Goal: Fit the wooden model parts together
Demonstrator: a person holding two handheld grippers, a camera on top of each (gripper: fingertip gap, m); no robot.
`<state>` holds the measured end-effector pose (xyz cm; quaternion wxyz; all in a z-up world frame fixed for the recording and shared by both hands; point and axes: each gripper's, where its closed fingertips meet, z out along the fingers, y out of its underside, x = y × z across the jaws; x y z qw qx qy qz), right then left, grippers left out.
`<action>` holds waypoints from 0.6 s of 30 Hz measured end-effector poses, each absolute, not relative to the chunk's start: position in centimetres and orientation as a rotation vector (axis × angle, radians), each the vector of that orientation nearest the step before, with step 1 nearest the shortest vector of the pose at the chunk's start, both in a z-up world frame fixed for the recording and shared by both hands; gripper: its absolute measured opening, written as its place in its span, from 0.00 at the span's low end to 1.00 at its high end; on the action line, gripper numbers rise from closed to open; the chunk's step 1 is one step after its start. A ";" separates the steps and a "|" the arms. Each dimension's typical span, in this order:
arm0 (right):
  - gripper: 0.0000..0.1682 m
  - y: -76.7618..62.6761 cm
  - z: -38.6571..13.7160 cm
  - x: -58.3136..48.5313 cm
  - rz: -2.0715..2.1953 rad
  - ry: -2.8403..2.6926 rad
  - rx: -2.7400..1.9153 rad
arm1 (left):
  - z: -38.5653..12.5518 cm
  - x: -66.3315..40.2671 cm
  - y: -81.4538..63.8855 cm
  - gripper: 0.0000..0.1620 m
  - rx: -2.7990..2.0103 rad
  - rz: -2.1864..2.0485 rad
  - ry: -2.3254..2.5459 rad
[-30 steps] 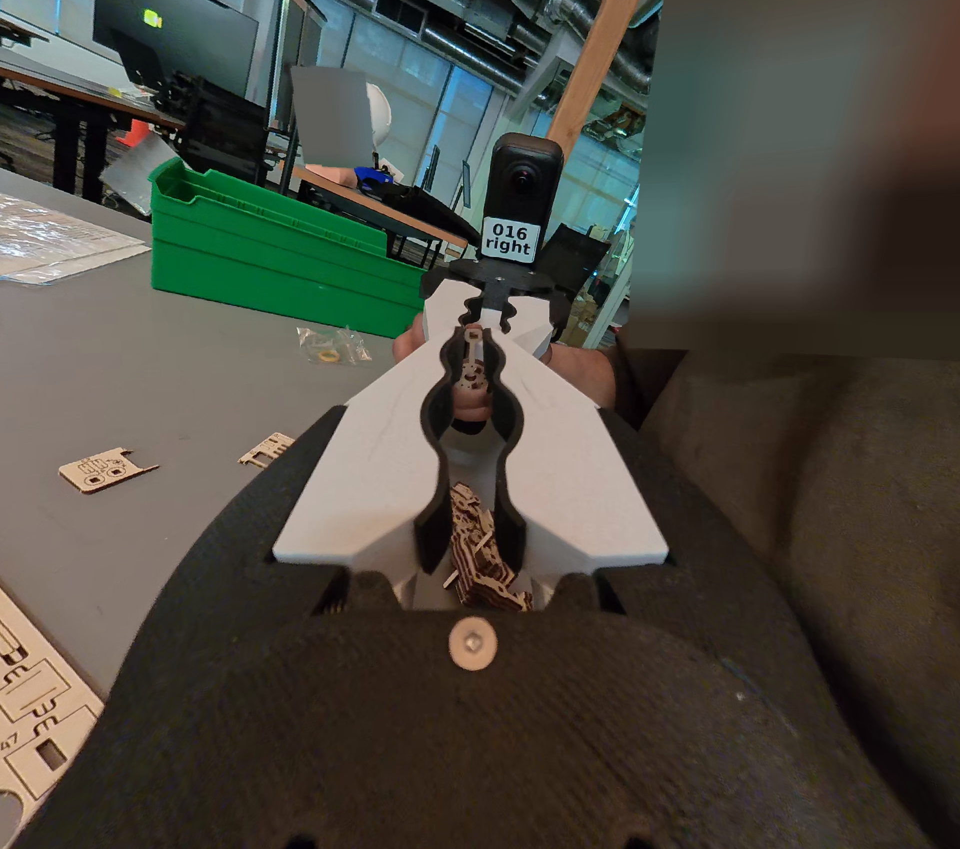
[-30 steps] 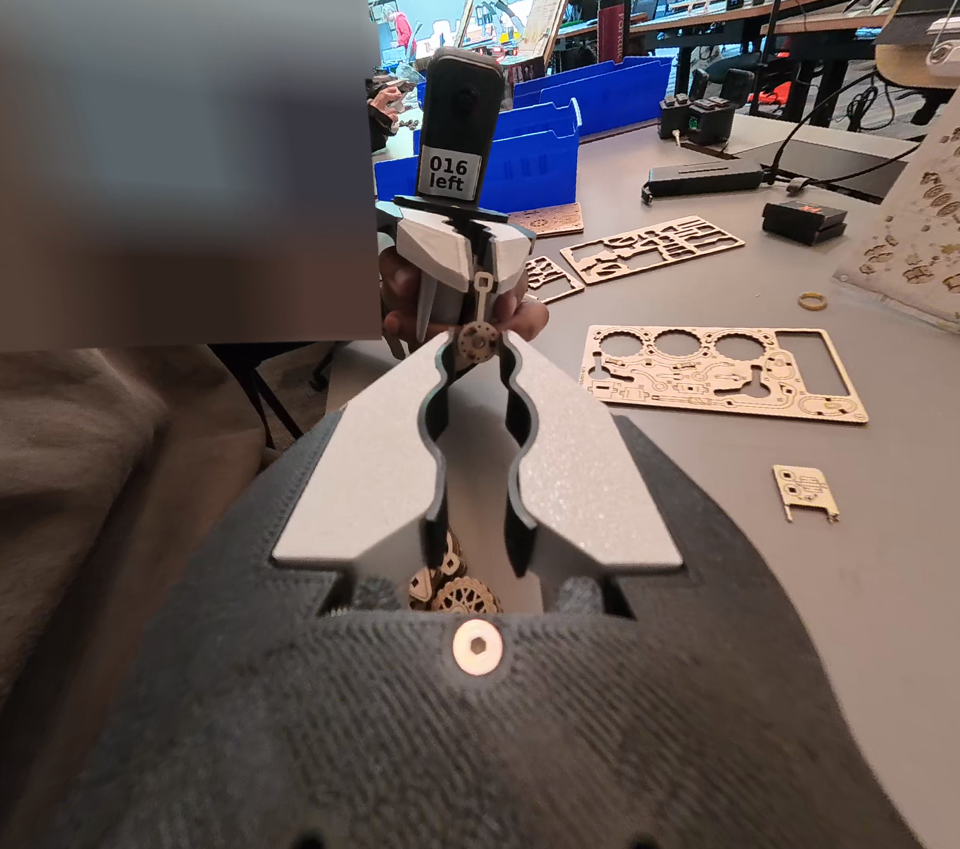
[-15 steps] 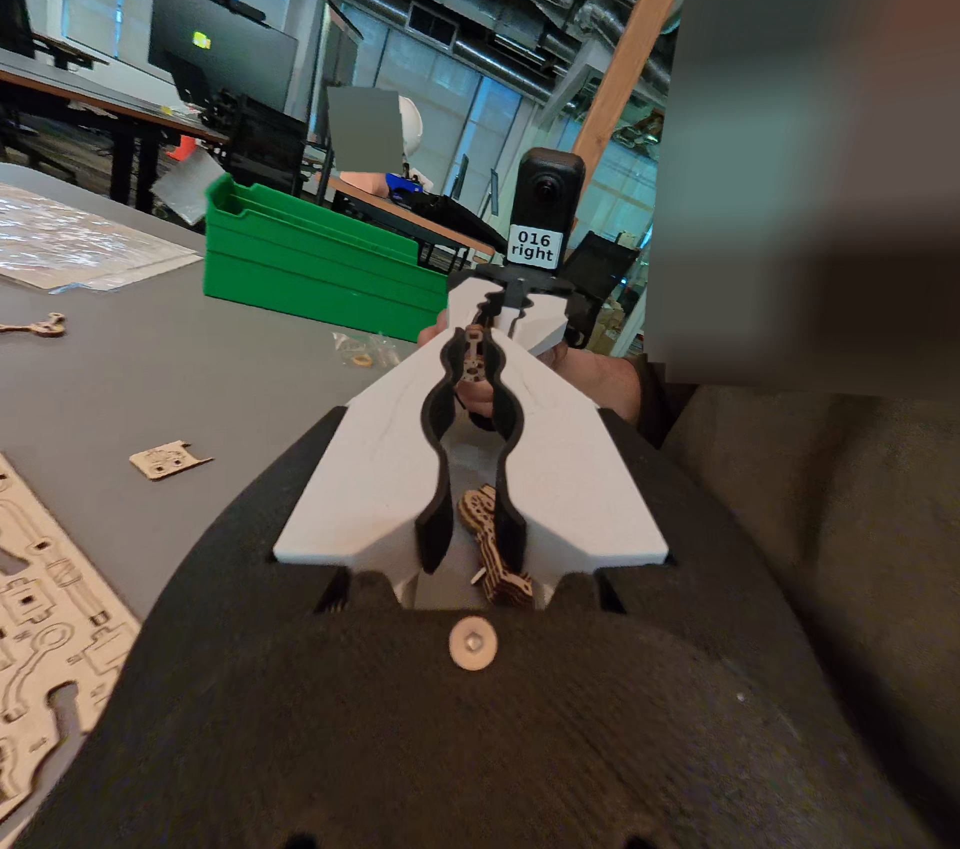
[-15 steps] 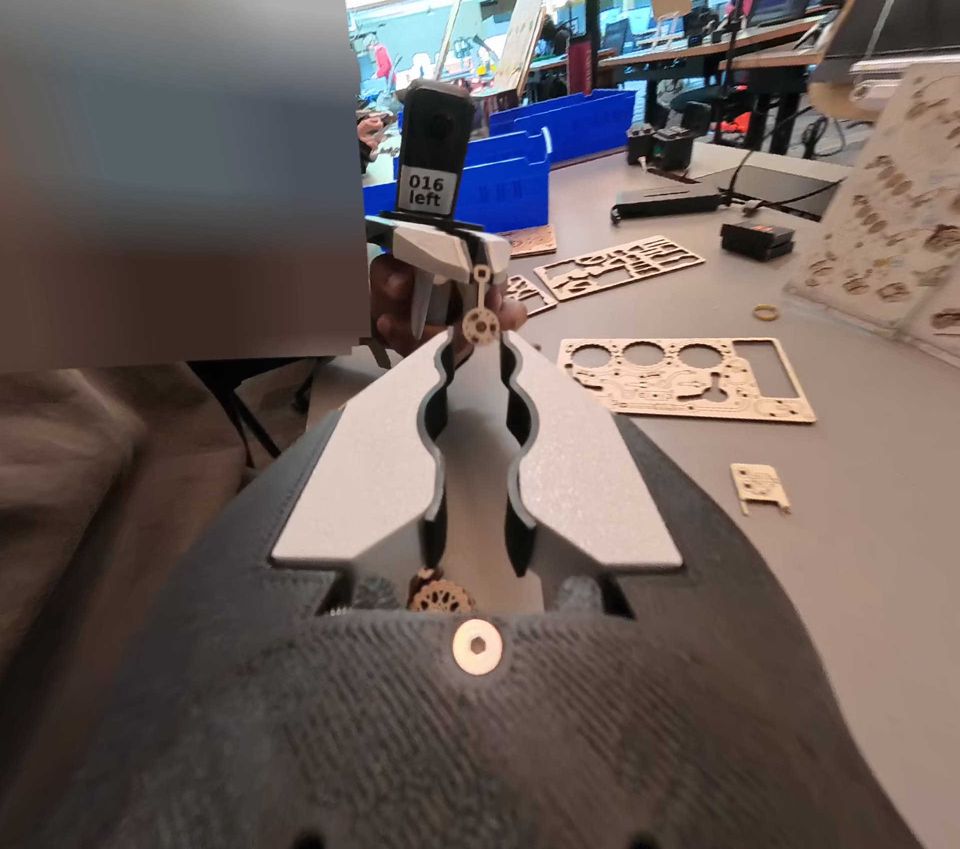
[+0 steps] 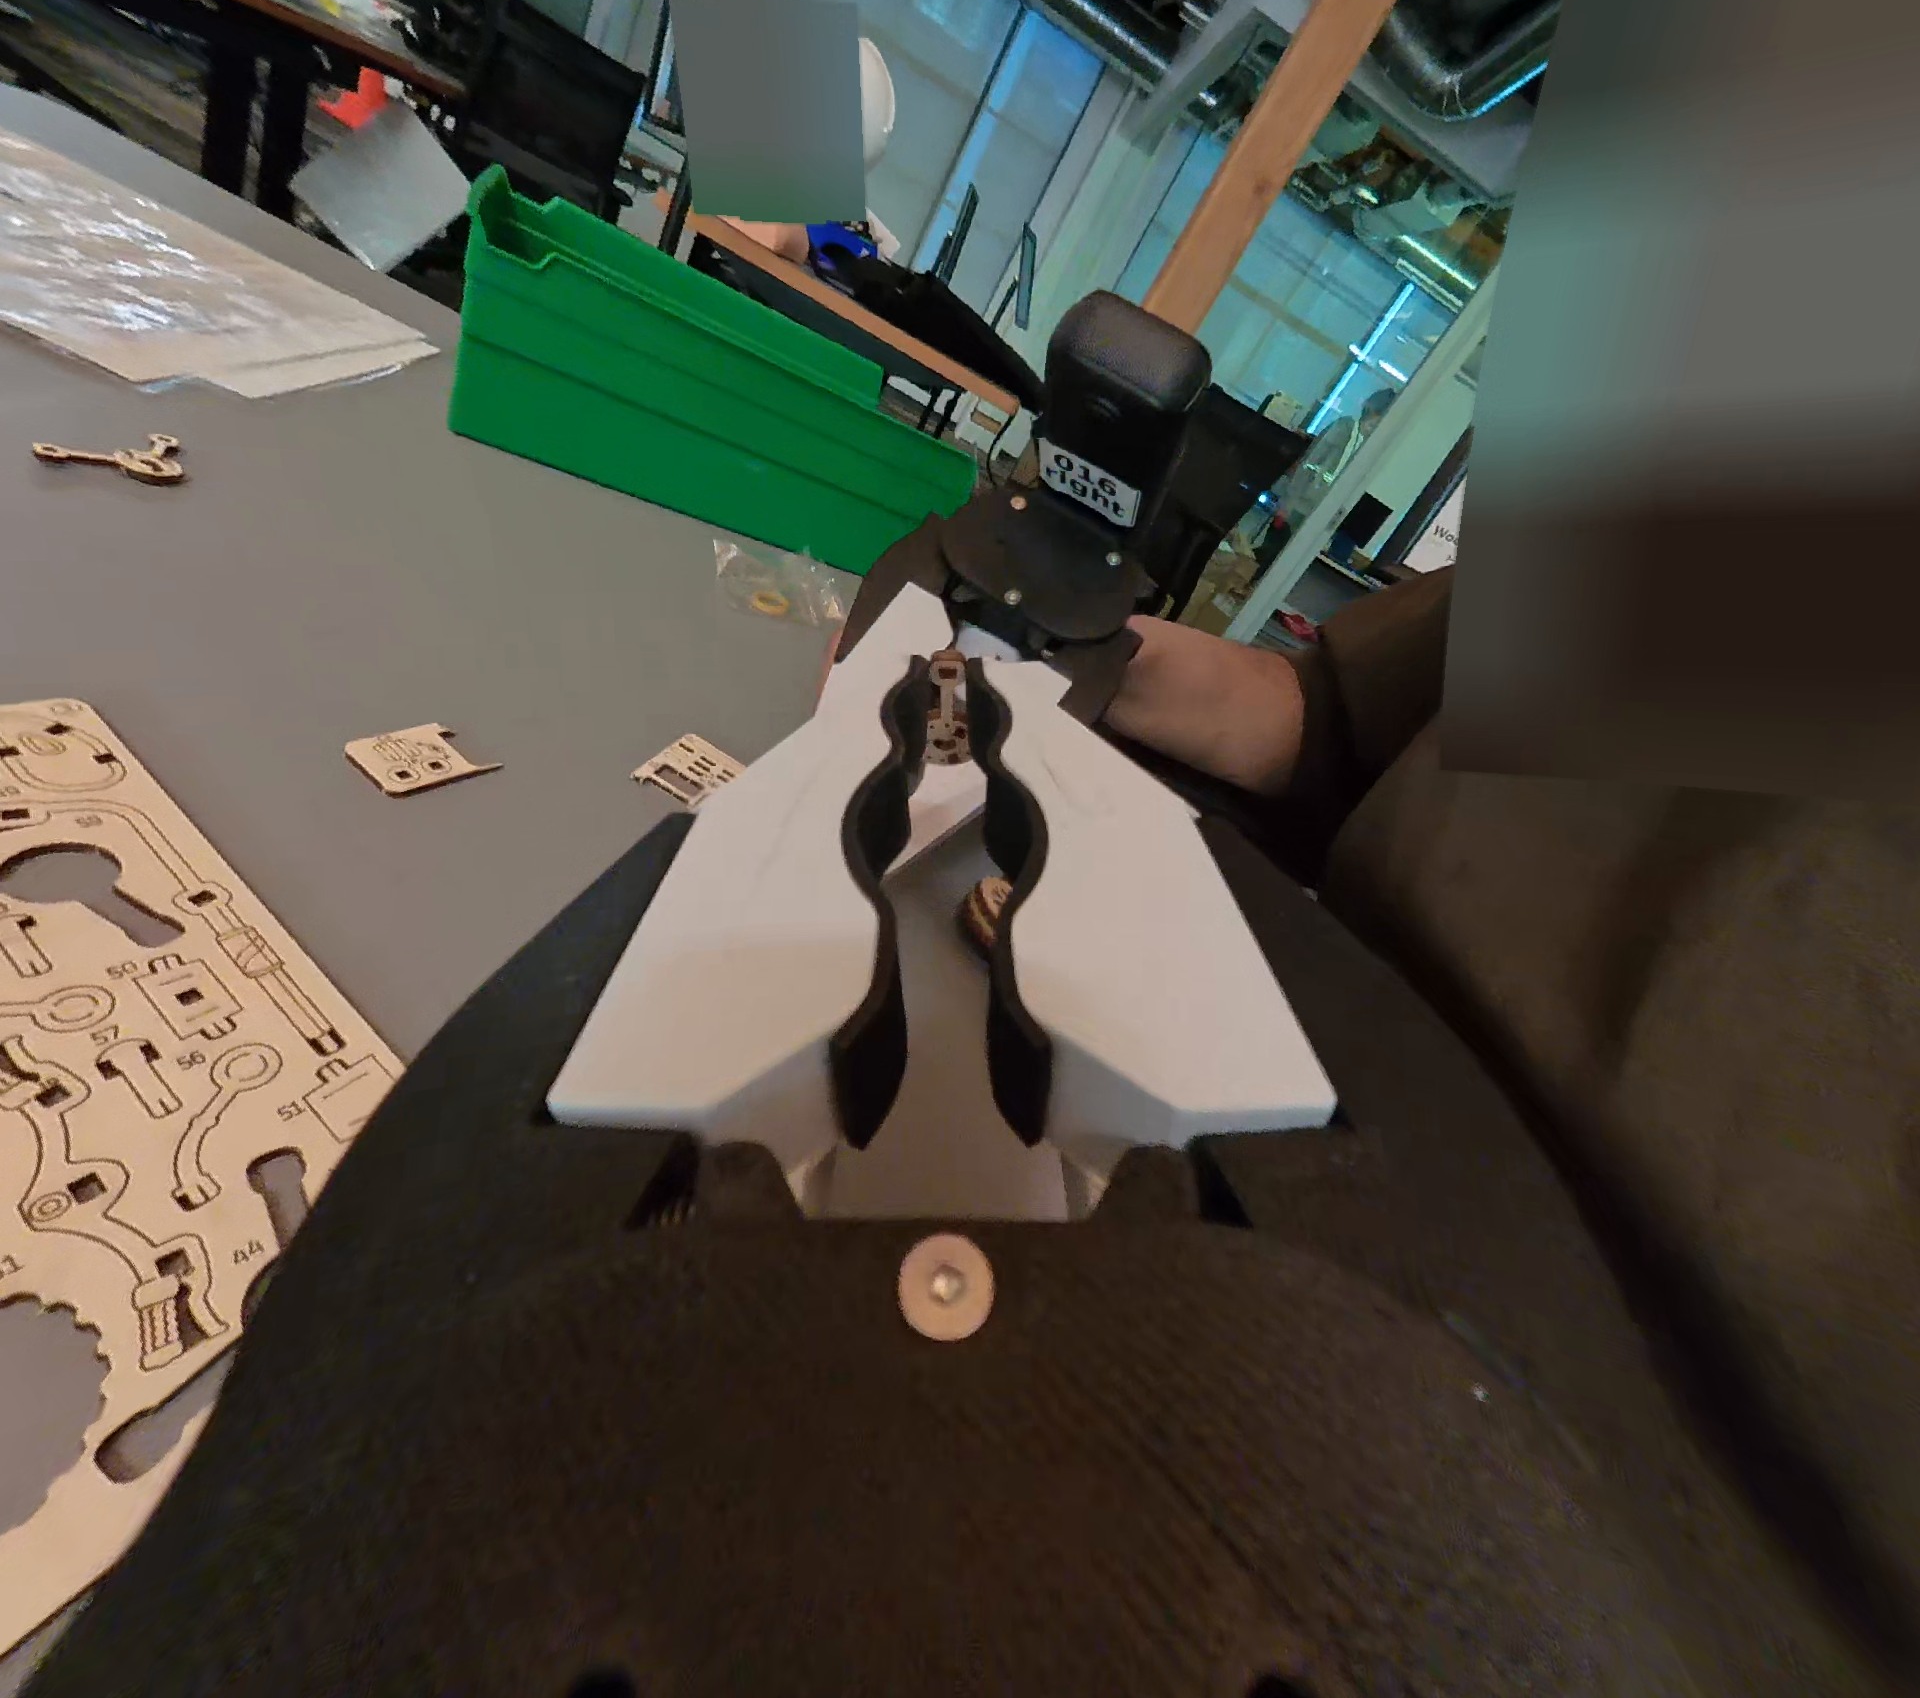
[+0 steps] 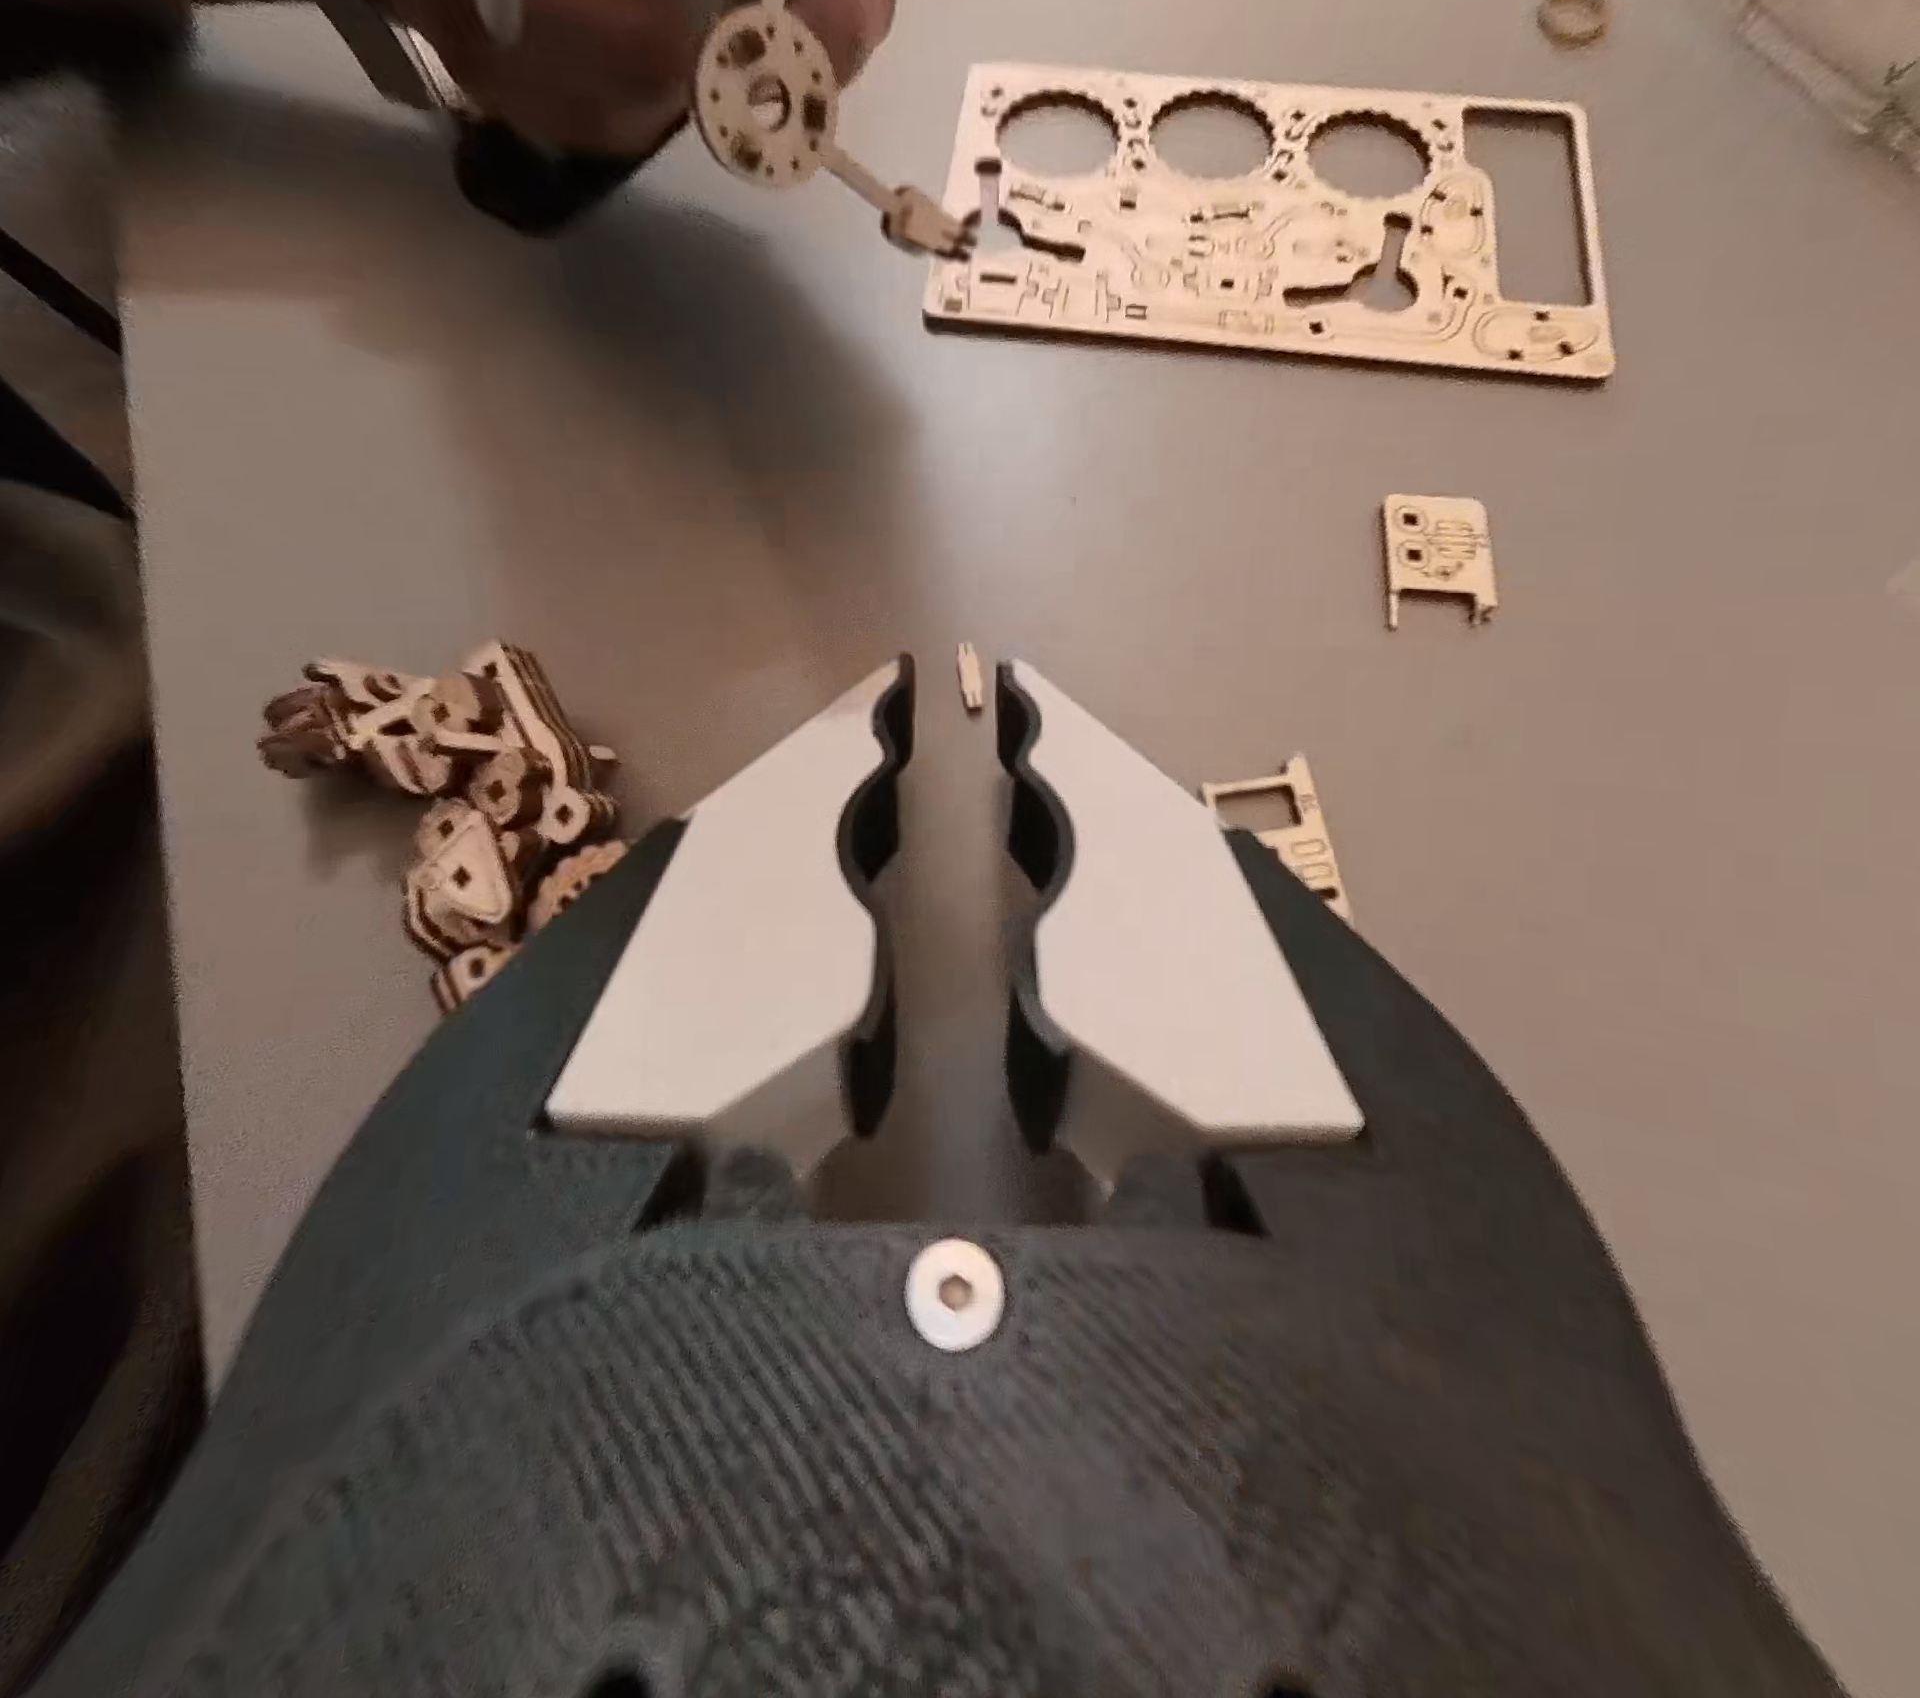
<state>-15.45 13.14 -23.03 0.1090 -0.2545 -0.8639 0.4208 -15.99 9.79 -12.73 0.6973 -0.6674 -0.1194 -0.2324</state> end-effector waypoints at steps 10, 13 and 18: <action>0.02 12.8 -23.5 -16.4 1.231 -2.530 -0.822 | -13.6 -15.1 9.9 0.02 -1.529 -0.588 -0.232; 0.02 13.2 -19.6 -17.1 1.432 -2.363 -0.841 | -14.0 -15.2 9.9 0.02 -1.549 -0.564 -0.232; 0.02 12.5 -15.6 -15.3 1.726 -2.295 -0.726 | -15.1 -14.9 10.3 0.02 -1.632 -0.492 -0.193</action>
